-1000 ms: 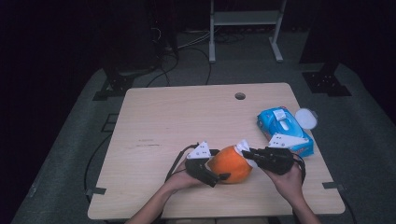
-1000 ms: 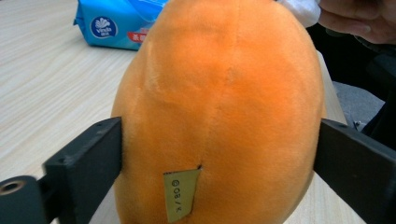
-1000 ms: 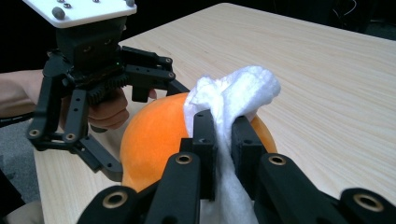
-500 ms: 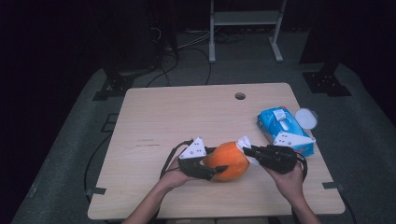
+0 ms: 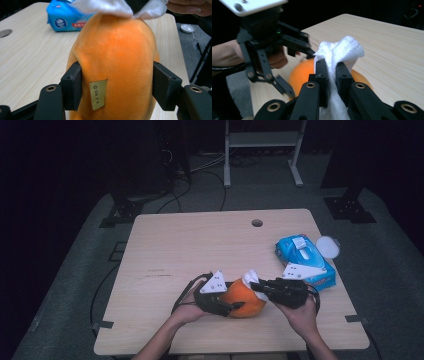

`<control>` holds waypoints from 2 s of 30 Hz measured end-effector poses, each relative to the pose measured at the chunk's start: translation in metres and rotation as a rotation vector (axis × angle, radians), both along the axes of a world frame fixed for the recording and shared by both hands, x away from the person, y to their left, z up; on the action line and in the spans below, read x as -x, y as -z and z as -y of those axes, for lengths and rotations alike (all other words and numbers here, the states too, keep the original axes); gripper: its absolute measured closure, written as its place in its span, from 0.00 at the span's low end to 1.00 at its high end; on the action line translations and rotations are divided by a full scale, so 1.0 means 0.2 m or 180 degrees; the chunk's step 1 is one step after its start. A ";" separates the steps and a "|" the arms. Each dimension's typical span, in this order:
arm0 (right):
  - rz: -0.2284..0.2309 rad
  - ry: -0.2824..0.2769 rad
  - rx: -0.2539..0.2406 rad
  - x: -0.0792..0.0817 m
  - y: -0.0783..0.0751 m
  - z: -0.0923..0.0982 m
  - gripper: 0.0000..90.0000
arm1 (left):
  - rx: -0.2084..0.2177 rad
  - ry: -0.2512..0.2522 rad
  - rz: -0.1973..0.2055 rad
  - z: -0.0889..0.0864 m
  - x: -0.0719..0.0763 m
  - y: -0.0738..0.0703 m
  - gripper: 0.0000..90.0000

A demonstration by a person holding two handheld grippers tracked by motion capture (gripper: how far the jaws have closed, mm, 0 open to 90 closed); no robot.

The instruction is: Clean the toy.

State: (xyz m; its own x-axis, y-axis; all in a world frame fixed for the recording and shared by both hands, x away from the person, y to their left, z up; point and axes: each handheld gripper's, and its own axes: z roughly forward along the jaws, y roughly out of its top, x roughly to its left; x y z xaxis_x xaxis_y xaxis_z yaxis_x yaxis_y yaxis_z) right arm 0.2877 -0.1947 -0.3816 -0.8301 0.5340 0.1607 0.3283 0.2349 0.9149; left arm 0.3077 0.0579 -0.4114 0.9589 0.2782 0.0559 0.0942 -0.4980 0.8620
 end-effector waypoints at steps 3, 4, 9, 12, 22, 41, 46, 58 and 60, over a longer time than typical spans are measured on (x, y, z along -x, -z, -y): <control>0.0030 -0.0046 0.0073 0.01 0.00 -0.03 0.91 | -0.0052 0.0024 0.0000 0.01 0.01 0.01 0.38; 0.0043 -0.0058 0.0114 0.01 0.00 -0.04 0.91 | -0.0059 0.0017 -0.0004 0.01 0.01 0.01 0.38; -0.0047 -0.0004 0.0189 -0.02 0.04 -0.02 0.91 | -0.0026 0.0016 -0.0026 0.02 -0.01 0.04 0.30; -0.0122 0.0053 0.0219 -0.04 0.07 0.01 0.91 | 0.0113 0.0003 -0.0091 0.01 -0.03 0.06 0.18; -0.0308 0.0257 0.0193 -0.09 0.11 0.14 0.91 | 0.0200 0.0047 -0.0364 -0.02 -0.09 0.16 0.13; -0.0154 -0.0057 0.0193 -0.02 0.06 -0.03 0.91 | 0.0190 0.0016 -0.0209 0.03 -0.06 0.18 0.23; -0.0061 -0.0041 0.0322 -0.01 0.05 -0.07 0.91 | 0.0201 -0.0008 -0.0172 0.03 -0.05 0.18 0.29; -0.0164 0.0134 0.0368 -0.04 0.08 0.03 0.91 | 0.0372 -0.0019 -0.0317 0.05 -0.07 0.22 0.11; -0.0150 0.0125 0.0373 -0.04 0.08 0.02 0.91 | 0.0379 -0.0016 -0.0317 0.05 -0.07 0.22 0.11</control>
State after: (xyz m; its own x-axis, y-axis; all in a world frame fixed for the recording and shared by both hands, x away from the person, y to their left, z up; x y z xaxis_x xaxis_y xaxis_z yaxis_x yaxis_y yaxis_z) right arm 0.2953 -0.1986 -0.3969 -0.8012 0.5834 0.1335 0.3812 0.3255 0.8653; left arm 0.3221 0.0482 -0.4559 0.9566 0.2820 -0.0730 0.1844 -0.3922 0.9012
